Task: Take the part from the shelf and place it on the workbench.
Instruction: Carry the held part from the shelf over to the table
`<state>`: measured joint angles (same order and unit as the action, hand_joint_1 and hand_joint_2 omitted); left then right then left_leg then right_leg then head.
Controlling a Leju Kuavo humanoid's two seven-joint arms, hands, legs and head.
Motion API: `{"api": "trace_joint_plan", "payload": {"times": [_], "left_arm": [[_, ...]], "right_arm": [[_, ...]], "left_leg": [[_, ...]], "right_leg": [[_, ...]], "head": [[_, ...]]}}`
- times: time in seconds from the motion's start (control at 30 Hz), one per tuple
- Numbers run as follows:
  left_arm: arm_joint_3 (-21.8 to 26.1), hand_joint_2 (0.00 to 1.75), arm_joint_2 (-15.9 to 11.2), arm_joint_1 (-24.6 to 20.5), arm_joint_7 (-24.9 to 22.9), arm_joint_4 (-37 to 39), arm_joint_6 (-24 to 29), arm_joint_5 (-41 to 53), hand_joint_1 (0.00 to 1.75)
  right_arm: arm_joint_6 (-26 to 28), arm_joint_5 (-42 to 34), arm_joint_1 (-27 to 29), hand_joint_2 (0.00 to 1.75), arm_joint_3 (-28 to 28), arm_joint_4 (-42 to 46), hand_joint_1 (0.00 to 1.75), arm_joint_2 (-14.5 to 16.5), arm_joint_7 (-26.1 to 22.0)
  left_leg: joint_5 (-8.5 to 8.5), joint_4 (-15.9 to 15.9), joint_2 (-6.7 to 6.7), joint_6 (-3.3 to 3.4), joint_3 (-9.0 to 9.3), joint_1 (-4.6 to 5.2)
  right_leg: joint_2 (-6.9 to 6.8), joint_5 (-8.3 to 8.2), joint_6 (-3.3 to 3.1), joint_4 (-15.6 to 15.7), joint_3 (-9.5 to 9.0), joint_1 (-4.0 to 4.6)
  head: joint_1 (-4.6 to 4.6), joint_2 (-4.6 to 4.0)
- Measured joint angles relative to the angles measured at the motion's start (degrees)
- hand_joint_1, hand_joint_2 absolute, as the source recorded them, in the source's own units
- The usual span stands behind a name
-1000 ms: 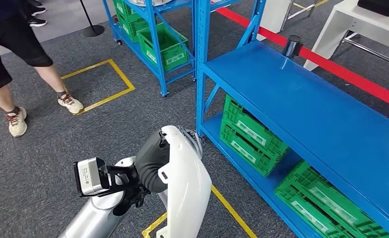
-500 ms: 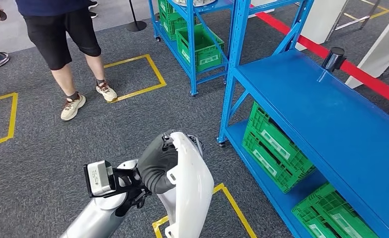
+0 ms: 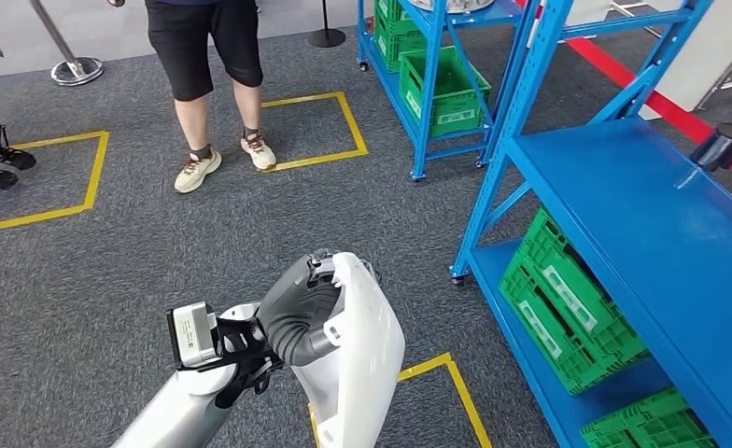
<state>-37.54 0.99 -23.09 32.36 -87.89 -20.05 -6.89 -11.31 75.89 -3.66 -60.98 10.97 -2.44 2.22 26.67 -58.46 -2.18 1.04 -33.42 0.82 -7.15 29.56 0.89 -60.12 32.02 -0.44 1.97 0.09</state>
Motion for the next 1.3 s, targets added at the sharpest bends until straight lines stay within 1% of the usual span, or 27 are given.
{"api": "trace_joint_plan", "payload": {"times": [0.03,0.1,0.13,0.17,0.2,0.23,0.27,0.3,0.37,0.4,0.47,0.53,0.6,0.67,0.7,0.73,0.77,0.83,0.9,0.97,1.0,1.03,1.1,1.17,1.2,1.23,1.3], "left_arm": [[-0.01,1.75,0.21,-0.26,-0.33,-0.02,-0.04,0.00,1.75],[-0.03,1.75,0.68,-0.66,-0.90,-0.03,-0.21,0.00,1.75],[-0.05,1.75,0.83,-0.74,-1.15,-0.03,-0.28,0.01,1.75],[-0.06,1.75,0.92,-0.74,-1.32,-0.03,-0.33,0.01,1.75],[-0.07,1.75,0.94,-0.74,-1.44,-0.05,-0.34,0.01,1.75],[-0.08,1.75,0.97,-0.74,-1.54,-0.12,-0.33,0.01,1.75],[-0.08,1.75,1.02,-0.74,-1.58,-0.22,-0.32,0.02,1.75],[-0.08,1.75,1.09,-0.74,-1.63,-0.36,-0.29,0.09,1.75],[-0.11,1.75,1.24,-0.75,-1.79,-0.70,-0.21,0.34,1.75],[-0.14,1.75,1.29,-0.74,-1.86,-0.86,-0.16,0.46,1.75],[-0.20,1.75,1.31,-0.72,-1.93,-1.13,-0.09,0.54,1.75],[-0.24,1.75,1.33,-0.77,-1.93,-1.29,-0.04,0.55,1.75],[-0.32,1.75,1.44,-0.83,-1.94,-1.39,-0.03,0.56,1.75],[-0.41,1.75,1.53,-0.77,-2.00,-1.40,-0.03,0.56,1.75],[-0.44,1.75,1.53,-0.74,-2.04,-1.40,-0.03,0.56,1.75],[-0.47,1.75,1.56,-0.74,-2.08,-1.40,-0.05,0.55,1.75],[-0.50,1.75,1.62,-0.81,-2.09,-1.42,-0.13,0.54,1.75],[-0.57,1.75,1.86,-1.10,-2.11,-1.49,-0.32,0.47,1.75],[-0.65,1.75,2.14,-1.48,-2.11,-1.56,-0.46,0.37,1.75],[-0.72,1.75,2.30,-1.81,-2.11,-1.58,-0.55,0.31,1.75],[-0.77,1.75,2.38,-1.98,-2.10,-1.61,-0.60,0.28,1.75],[-0.82,1.75,2.56,-2.17,-2.09,-1.62,-0.64,0.23,1.75],[-0.96,1.75,3.01,-2.49,-2.12,-1.57,-0.75,0.14,1.75],[-1.08,1.75,3.25,-2.57,-2.23,-1.37,-0.82,0.14,1.75],[-1.11,1.75,3.25,-2.56,-2.29,-1.27,-0.84,0.18,1.75],[-1.14,1.75,3.25,-2.56,-2.34,-1.20,-0.84,0.25,1.75],[-1.25,1.75,3.26,-2.57,-2.47,-1.17,-0.84,0.38,1.75]], "right_arm": [[-0.01,0.10,-0.08,0.00,0.15,0.00,0.00,0.10,0.04],[-0.02,0.44,0.00,0.00,0.39,0.00,0.00,0.22,0.58],[-0.01,0.61,0.11,0.00,0.50,0.00,0.00,0.25,0.89],[-0.01,0.76,0.21,0.00,0.62,0.00,0.00,0.24,1.21],[0.01,0.86,0.26,0.00,0.74,0.00,0.00,0.23,1.50],[0.03,0.89,0.27,0.00,0.82,0.00,0.00,0.23,1.70],[0.06,0.89,0.25,0.00,0.87,0.00,0.00,0.20,1.84],[0.14,0.90,0.22,0.00,0.92,0.00,0.00,0.17,1.88],[0.32,0.89,0.17,0.00,0.97,0.00,0.00,0.05,1.51],[0.40,0.89,0.11,0.00,1.00,0.00,0.00,-0.05,1.18],[0.46,0.92,-0.05,0.00,1.06,0.00,0.00,-0.28,0.51],[0.43,0.93,-0.20,0.00,1.12,0.01,0.00,-0.49,0.38],[0.41,0.87,-0.10,0.00,1.14,0.02,0.00,-0.65,0.92],[0.40,0.76,0.12,0.00,1.14,0.02,0.00,-0.77,1.71],[0.40,0.67,0.15,0.00,1.14,0.02,0.00,-0.83,1.97],[0.41,0.55,0.12,0.00,1.13,0.02,0.00,-0.86,2.26],[0.42,0.41,0.05,0.00,1.13,0.02,0.00,-0.86,2.49],[0.44,0.12,-0.05,0.00,1.11,0.02,0.00,-0.86,2.75],[0.46,-0.10,-0.07,0.00,1.10,0.02,0.00,-0.86,2.63],[0.50,-0.22,-0.16,0.00,1.09,0.02,0.00,-0.82,2.06],[0.53,-0.23,-0.25,0.00,1.09,0.02,0.00,-0.79,1.75],[0.55,-0.25,-0.31,0.00,1.09,0.02,0.00,-0.75,1.53],[0.59,-0.26,-0.21,0.00,1.08,0.02,0.00,-0.69,1.42],[0.62,-0.26,0.10,0.00,1.06,0.02,0.00,-0.66,1.59],[0.62,-0.26,0.22,0.00,1.06,0.02,0.00,-0.67,1.78],[0.59,-0.25,0.27,0.00,1.05,0.02,0.00,-0.67,1.97],[0.47,-0.20,0.29,0.00,1.05,0.02,0.00,-0.67,2.24]], "left_leg": [[-0.33,0.31,0.75,0.32,0.12,-0.20],[-0.70,0.47,2.25,0.70,0.07,-0.43],[-0.77,0.40,3.11,0.77,-0.08,-0.44],[-0.80,0.29,4.01,0.78,-0.19,-0.45],[-0.82,0.11,4.93,0.74,-0.30,-0.50],[-0.81,-0.12,5.80,0.63,-0.37,-0.59],[-0.74,-0.41,6.65,0.44,-0.43,-0.71],[-0.66,-0.73,7.41,0.14,-0.57,-0.76],[-0.63,-1.15,8.79,-0.65,-1.03,-0.76],[-0.77,-1.11,9.36,-1.08,-1.28,-0.76],[-1.05,-0.93,9.85,-1.78,-1.68,-0.91],[0.23,-2.92,7.08,-2.23,-2.72,-0.80],[3.91,-9.44,3.64,-2.48,-5.62,-0.69],[6.86,-16.56,2.85,-2.60,-8.78,-0.78],[6.88,-17.70,2.78,-2.56,-9.19,-0.79],[5.83,-16.46,2.60,-2.44,-8.38,-0.78],[4.03,-13.04,1.98,-2.23,-6.46,-0.71],[1.23,-4.86,-1.25,-1.50,-2.10,-0.21],[0.58,-1.21,-3.10,-0.74,-0.47,0.37],[0.28,-0.84,-1.63,-0.08,-0.55,0.45],[0.04,-0.55,-0.84,0.25,-0.45,0.33],[-0.26,-0.25,-0.09,0.63,-0.32,0.14],[-0.67,0.06,1.46,1.13,-0.23,-0.16],[-0.81,-0.02,3.23,1.27,-0.36,-0.24],[-0.84,-0.11,4.15,1.24,-0.40,-0.27],[-0.84,-0.25,5.01,1.16,-0.43,-0.34],[-0.75,-0.65,6.65,0.79,-0.50,-0.57]], "right_leg": [[1.77,1.16,0.31,-1.64,0.61,-0.15],[5.63,4.73,0.70,-8.14,3.62,-0.35],[6.44,6.18,0.83,-11.72,5.39,-0.37],[6.74,6.70,0.91,-14.05,6.65,-0.41],[6.84,6.10,0.96,-14.40,6.97,-0.47],[7.00,4.48,1.02,-12.53,6.20,-0.59],[7.58,2.28,1.11,-8.87,4.51,-0.81],[8.95,0.74,1.29,-5.14,2.75,-1.03],[10.90,-0.76,1.17,-0.36,0.65,-1.23],[11.19,-0.62,0.91,0.06,0.54,-1.11],[9.88,-0.99,0.01,0.27,0.57,-0.92],[8.51,-1.24,-0.90,0.54,0.55,-0.92],[6.93,-1.22,-1.47,0.64,0.57,-0.73],[5.17,-1.13,-1.63,0.63,0.61,-0.50],[4.30,-1.10,-1.66,0.63,0.61,-0.41],[3.50,-1.06,-1.67,0.63,0.56,-0.34],[2.75,-0.98,-1.64,0.63,0.45,-0.28],[1.45,-0.73,-1.37,0.57,0.14,-0.03],[0.23,-0.56,-0.83,0.56,-0.10,0.16],[-0.99,-0.42,-0.22,0.64,-0.34,0.10],[-0.49,-0.09,0.11,0.36,-0.40,-0.01],[0.86,0.71,0.40,-0.70,-0.07,-0.17],[4.84,3.83,0.90,-6.37,2.46,-0.45],[6.58,6.52,1.21,-13.55,6.24,-0.51],[6.75,6.46,1.30,-15.17,7.34,-0.54],[6.83,5.26,1.35,-14.55,7.38,-0.60],[8.14,0.97,1.51,-7.71,4.64,-0.97]], "head": [[-0.09,0.00],[-0.36,0.00],[-0.48,0.00],[-0.54,-0.01],[-0.56,-0.01],[-0.57,-0.01],[-0.59,-0.01],[-0.62,0.00],[-0.68,-0.01],[-0.69,-0.01],[-0.67,-0.01],[-0.33,0.00],[0.08,0.00],[0.15,0.00],[0.15,0.00],[0.15,0.00],[0.15,0.00],[0.15,0.00],[0.14,0.00],[0.14,0.00],[0.10,0.00],[0.06,0.00],[-0.23,-0.01],[-0.48,-0.01],[-0.53,0.00],[-0.54,0.00],[-0.58,0.00]]}}
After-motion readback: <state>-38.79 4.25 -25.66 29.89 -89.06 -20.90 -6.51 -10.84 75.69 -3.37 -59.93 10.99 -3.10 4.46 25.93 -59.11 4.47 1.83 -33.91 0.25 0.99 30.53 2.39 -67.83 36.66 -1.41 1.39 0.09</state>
